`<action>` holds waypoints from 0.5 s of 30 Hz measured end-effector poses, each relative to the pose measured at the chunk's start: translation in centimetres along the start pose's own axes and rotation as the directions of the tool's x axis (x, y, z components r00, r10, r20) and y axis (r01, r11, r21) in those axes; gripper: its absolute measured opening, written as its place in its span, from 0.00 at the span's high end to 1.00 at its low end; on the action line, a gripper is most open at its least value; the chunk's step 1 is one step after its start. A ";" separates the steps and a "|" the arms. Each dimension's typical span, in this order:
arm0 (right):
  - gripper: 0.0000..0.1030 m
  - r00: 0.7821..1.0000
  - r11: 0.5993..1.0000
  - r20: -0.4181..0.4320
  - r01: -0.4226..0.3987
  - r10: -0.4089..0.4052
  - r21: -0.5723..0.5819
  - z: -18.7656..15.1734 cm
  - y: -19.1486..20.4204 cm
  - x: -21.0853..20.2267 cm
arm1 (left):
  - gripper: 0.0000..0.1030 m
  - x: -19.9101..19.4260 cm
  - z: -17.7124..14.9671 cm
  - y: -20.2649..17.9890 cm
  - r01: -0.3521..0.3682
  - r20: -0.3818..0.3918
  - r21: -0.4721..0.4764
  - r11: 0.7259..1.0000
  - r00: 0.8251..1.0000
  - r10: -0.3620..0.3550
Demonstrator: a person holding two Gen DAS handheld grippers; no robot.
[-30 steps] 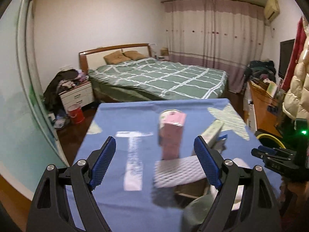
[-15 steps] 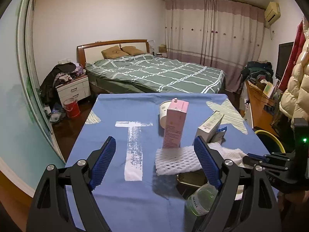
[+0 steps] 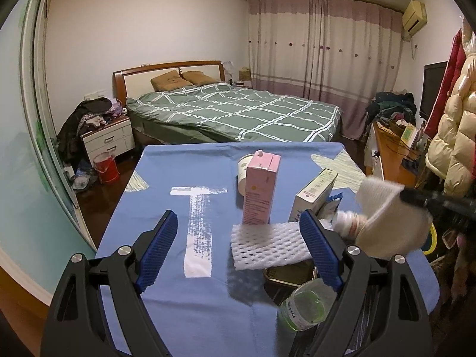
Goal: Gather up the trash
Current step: 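Grasp the white tissue with the right gripper and lift it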
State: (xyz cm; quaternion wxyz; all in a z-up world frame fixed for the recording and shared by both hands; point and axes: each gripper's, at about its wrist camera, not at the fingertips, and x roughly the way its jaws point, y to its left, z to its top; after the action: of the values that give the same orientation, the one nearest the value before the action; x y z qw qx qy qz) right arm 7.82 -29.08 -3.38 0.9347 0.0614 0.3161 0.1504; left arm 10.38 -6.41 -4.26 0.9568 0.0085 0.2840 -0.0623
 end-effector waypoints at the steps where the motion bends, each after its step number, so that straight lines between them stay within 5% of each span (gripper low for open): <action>1: 0.96 1.000 1.000 0.010 -0.003 0.003 0.001 0.5 0.0 -0.3 | 0.19 0.0 0.0 0.0 0.001 0.000 0.001 1.000 1.000 -0.001; 10: 0.96 0.997 0.998 0.061 -0.051 0.053 -0.030 4.3 0.6 -1.8 | 0.19 -0.2 -0.1 -0.2 0.008 0.000 0.006 1.000 1.000 -0.008; 12: 0.96 0.990 0.991 0.038 -0.132 0.133 -0.010 4.9 0.5 -1.3 | 0.19 -0.2 -0.1 -0.3 0.009 0.001 0.008 1.000 1.000 -0.009; 13: 0.96 0.998 0.999 0.058 -0.007 0.010 -0.054 5.1 1.1 -1.0 | 0.19 -0.3 -0.1 -0.4 0.009 0.001 0.009 1.000 1.000 -0.009; 14: 0.96 0.997 0.998 0.072 0.016 -0.011 -0.068 5.1 1.4 -1.1 | 0.19 -0.2 0.0 -0.3 0.009 0.001 0.009 1.000 1.000 -0.009; 15: 0.96 0.996 0.996 0.049 -0.076 0.078 -0.047 5.3 1.2 -0.8 | 0.19 -0.3 -0.1 -0.4 0.011 0.003 0.009 1.000 1.000 -0.011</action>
State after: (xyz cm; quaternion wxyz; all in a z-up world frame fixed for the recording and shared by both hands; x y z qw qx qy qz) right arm 10.19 -28.33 1.51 0.9371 0.0563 0.2861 0.1919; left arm 10.08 -6.77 -4.15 0.9567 0.0114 0.2825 -0.0688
